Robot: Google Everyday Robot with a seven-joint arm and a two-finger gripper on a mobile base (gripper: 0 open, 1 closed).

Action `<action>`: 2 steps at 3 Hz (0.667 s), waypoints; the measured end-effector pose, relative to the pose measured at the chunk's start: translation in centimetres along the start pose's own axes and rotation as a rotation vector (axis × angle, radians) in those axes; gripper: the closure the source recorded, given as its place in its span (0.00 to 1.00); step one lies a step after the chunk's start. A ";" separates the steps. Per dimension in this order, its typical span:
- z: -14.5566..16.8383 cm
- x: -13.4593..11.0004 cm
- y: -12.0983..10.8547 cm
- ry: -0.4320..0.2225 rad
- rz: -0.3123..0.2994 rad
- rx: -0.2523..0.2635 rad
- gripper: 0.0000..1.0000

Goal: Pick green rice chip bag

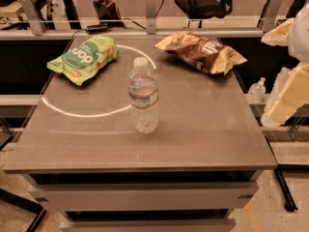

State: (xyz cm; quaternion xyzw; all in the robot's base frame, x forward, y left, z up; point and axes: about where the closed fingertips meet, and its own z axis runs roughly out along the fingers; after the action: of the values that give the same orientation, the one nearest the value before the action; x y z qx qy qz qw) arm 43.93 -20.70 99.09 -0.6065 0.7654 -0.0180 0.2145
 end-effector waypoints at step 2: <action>-1.3 -2.0 -0.2 -0.333 -0.090 0.062 0.00</action>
Offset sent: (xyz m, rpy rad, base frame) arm -0.0067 0.0310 0.0310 0.4295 -0.2657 0.2654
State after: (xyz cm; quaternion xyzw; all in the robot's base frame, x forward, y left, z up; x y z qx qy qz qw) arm 43.96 -19.21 100.91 -0.6278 0.6905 0.0495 0.3558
